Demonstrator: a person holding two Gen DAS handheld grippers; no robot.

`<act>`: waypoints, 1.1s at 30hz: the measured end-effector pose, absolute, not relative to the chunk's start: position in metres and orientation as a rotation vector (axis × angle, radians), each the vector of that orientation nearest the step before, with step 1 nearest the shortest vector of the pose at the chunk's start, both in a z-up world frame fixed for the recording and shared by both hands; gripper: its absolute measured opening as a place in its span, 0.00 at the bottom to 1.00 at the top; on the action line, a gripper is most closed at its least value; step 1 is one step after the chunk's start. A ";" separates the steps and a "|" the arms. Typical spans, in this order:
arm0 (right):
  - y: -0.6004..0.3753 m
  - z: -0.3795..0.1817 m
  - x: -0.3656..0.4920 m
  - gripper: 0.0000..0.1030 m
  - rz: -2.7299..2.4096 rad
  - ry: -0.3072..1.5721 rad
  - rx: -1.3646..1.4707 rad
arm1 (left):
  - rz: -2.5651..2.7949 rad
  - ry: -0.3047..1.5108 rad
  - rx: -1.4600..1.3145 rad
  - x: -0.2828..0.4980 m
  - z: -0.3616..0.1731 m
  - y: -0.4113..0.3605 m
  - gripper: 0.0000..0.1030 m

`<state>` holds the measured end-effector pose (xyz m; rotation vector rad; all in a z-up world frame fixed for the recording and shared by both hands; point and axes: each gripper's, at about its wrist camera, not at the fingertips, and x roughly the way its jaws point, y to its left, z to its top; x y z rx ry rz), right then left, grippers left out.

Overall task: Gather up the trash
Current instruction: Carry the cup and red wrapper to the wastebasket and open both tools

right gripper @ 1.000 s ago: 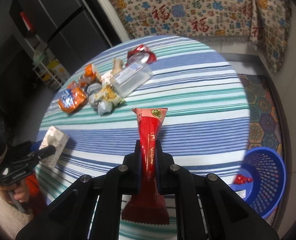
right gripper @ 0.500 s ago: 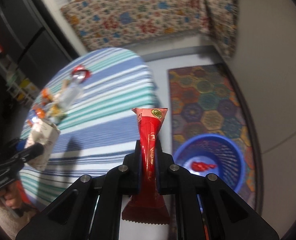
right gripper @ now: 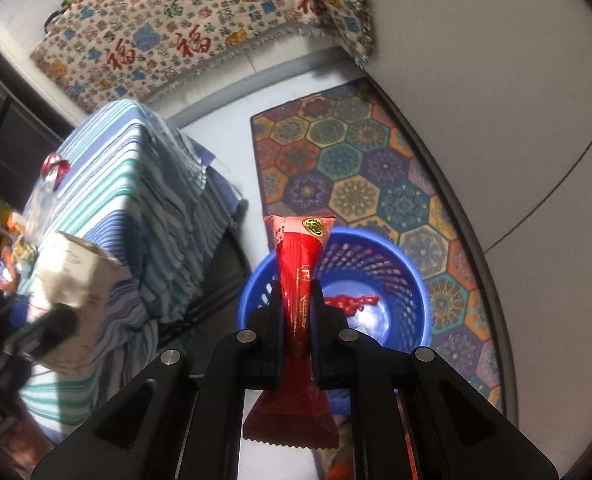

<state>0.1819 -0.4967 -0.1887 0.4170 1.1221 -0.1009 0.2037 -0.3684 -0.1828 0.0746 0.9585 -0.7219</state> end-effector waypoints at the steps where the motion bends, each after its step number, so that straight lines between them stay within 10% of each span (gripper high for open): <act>1: -0.500 -0.191 0.182 0.08 -0.102 1.124 0.423 | -0.726 0.965 0.076 0.205 -0.189 -0.375 0.34; 22: -0.533 -0.206 0.187 0.11 -0.139 1.124 0.505 | -0.724 1.001 0.164 0.223 -0.258 -0.436 0.40; 25: -0.535 -0.206 0.188 0.17 -0.147 1.124 0.511 | -0.728 0.992 0.186 0.222 -0.264 -0.444 0.43; 28: -0.538 -0.204 0.188 0.37 -0.174 1.112 0.514 | -0.722 0.983 0.201 0.221 -0.269 -0.448 0.69; 33: -0.548 -0.195 0.181 0.48 -0.205 1.066 0.544 | -0.717 0.971 0.173 0.221 -0.268 -0.446 0.71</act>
